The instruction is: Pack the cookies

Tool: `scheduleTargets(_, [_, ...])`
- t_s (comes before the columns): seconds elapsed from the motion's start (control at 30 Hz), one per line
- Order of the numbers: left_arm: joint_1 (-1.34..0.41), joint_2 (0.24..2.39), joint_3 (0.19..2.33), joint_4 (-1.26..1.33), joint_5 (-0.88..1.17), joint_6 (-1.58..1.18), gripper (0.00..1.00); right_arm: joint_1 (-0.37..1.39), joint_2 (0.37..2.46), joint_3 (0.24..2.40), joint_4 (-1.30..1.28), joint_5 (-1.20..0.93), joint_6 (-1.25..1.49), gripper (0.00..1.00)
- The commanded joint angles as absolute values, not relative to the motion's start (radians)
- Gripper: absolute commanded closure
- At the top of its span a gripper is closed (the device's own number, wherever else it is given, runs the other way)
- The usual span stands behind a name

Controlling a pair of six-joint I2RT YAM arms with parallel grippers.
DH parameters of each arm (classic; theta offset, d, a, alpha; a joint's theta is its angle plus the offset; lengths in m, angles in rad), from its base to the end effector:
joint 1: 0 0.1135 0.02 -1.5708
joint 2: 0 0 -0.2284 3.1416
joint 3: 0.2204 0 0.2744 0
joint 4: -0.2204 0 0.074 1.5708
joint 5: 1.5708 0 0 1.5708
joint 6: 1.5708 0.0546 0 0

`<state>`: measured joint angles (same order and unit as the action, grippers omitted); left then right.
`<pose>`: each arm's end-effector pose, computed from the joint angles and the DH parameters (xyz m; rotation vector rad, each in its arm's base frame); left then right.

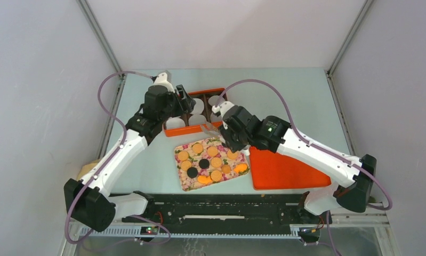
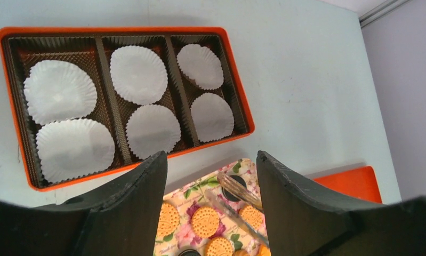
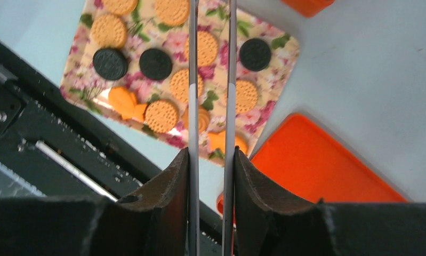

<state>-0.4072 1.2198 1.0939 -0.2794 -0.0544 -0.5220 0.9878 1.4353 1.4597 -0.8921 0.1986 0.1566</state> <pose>0.3067 -0.1291 0.3032 -0.1518 2.0114 -0.5465 0.1950 0.2761 0.3090 -0.9011 2.2622 0.2795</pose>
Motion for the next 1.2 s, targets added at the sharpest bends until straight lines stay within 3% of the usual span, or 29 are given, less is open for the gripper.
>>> scheduleTargets(0.0, [-0.410, 1.152, 1.041, -0.275, -0.077, -0.507, 0.32, 1.059, 1.387, 1.424, -0.848, 0.200, 0.228, 0.61])
scheduleTargets(0.23, [-0.410, 1.097, 0.998, -0.272, -0.068, -0.515, 0.32, 1.146, 1.413, 1.394, -0.845, 0.208, 0.266, 0.52])
scheduleTargets(0.73, [-0.410, 1.017, 0.924, -0.273, -0.079, -0.514, 0.32, 1.174, 1.561, 1.332, -0.767, 0.215, 0.299, 0.46])
scheduleTargets(1.0, [-0.410, 1.008, 0.920, -0.270, -0.084, -0.508, 0.32, 1.156, 1.602, 1.332, -0.727, 0.203, 0.306, 0.47])
scheduleTargets(1.17, [-0.410, 1.010, 0.919, -0.266, -0.078, -0.508, 0.32, 1.145, 1.598, 1.334, -0.732, 0.217, 0.308, 0.55])
